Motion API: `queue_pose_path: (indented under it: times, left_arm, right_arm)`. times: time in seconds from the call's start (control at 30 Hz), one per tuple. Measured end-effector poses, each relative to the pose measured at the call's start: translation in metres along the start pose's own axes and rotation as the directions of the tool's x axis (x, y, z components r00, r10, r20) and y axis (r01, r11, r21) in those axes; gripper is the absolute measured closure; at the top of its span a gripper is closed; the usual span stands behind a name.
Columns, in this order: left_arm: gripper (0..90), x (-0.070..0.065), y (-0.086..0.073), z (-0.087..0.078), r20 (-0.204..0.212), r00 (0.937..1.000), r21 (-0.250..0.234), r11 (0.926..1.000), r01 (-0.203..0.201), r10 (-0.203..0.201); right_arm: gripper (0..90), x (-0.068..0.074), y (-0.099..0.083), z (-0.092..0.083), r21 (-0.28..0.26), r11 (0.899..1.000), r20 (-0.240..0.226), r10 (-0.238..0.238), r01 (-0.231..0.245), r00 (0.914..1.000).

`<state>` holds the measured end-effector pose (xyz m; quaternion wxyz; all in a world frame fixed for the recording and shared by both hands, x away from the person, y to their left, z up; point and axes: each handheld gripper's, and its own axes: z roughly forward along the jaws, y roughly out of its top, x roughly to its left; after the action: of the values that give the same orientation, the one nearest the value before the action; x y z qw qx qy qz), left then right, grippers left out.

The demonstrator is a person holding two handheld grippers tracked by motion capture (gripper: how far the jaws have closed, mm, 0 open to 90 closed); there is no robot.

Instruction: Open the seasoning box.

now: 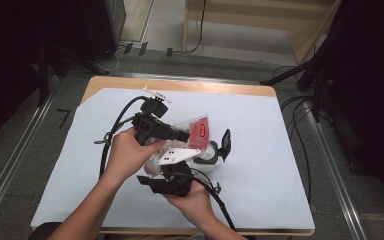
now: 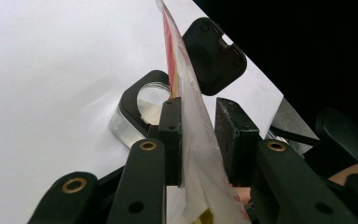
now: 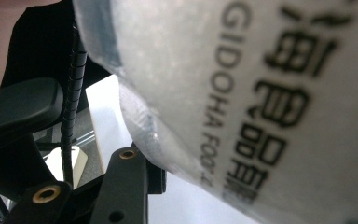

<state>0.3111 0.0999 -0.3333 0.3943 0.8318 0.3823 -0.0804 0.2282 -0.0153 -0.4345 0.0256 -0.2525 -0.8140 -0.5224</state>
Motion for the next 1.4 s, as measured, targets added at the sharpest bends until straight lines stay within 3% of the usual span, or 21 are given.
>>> queue_pose_path:
  times: [0.23,0.6,1.4]
  left_arm:
    - [73.7,-0.0006,0.0002,-0.0002,-0.007,1.0000,0.000,1.0000,0.001,-0.001]
    - [72.8,-0.0026,0.0019,-0.0007,-0.012,0.9999,-0.003,1.0000,0.003,-0.003]
    - [73.0,-0.0025,0.0009,0.0004,-0.010,0.9999,-0.007,1.0000,0.000,0.000]
  right_arm:
    - [63.4,0.0002,0.0001,0.0002,0.002,1.000,0.001,-0.007,0.007,1.0000]
    - [63.7,-0.0007,0.0022,-0.0014,-0.012,1.000,-0.018,0.023,-0.023,0.9996]
    - [63.7,-0.0010,0.0014,-0.0007,-0.008,1.000,-0.017,0.014,-0.014,0.9998]
